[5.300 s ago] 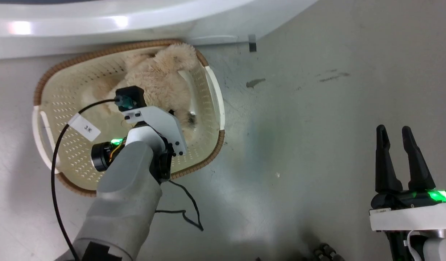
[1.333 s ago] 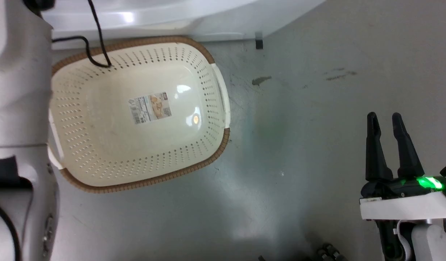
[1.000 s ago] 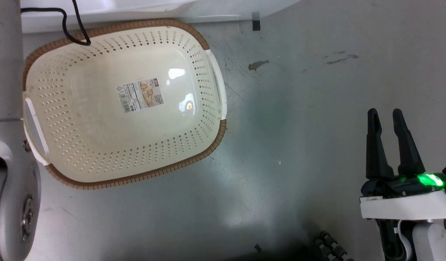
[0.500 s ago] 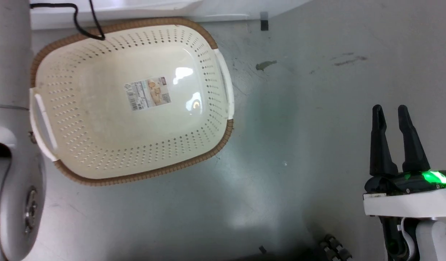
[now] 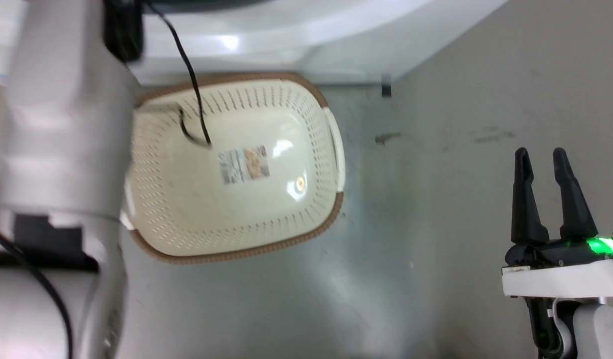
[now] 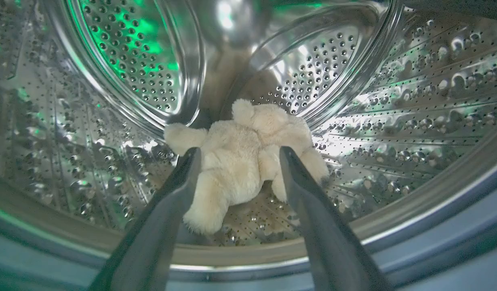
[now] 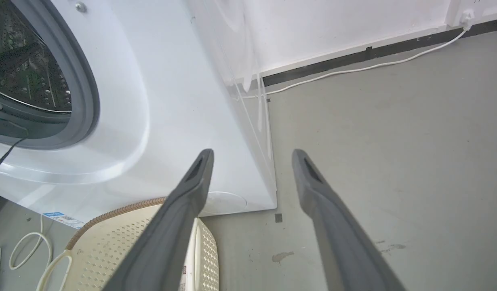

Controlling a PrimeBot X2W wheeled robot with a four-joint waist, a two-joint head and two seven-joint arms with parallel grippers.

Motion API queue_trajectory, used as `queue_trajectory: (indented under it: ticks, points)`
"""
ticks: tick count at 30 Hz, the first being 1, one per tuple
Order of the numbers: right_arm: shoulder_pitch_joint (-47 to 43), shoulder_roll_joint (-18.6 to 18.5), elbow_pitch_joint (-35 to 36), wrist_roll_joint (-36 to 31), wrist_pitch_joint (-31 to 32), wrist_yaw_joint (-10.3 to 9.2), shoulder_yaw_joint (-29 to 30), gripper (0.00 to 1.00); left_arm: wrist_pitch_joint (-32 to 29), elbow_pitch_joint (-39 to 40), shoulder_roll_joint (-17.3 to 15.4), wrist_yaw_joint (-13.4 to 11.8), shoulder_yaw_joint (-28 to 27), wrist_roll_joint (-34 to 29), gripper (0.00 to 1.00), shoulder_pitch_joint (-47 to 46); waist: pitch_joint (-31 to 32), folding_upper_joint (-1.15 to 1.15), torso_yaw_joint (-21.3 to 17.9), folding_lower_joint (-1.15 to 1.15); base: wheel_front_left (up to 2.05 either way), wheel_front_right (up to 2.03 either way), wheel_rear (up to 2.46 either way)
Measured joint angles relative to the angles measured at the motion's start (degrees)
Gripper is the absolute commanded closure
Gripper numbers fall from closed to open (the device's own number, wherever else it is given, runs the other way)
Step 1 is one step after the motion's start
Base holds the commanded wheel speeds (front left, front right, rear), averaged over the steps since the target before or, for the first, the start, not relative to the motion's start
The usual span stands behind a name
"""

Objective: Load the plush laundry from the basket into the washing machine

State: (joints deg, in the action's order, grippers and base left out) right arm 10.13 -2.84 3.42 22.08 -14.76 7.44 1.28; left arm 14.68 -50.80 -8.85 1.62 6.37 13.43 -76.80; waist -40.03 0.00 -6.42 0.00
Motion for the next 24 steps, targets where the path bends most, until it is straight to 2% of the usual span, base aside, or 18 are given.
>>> queue_trajectory:
  ticks: [11,24]
  points:
    - [-3.8,0.0,-2.8,-4.1,0.0,0.0,-0.4,0.0,0.0,4.9,3.7,0.6,-1.2,1.8,0.0,17.9,11.7,0.0,2.9,-0.01,0.0,0.0,0.0]
    - [-9.8,0.0,-5.7,-7.4,0.0,0.0,-1.5,0.0,0.0,12.7,4.9,1.1,-0.4,2.9,0.0,37.4,27.8,0.0,4.7,-0.02,0.0,0.0,0.0]
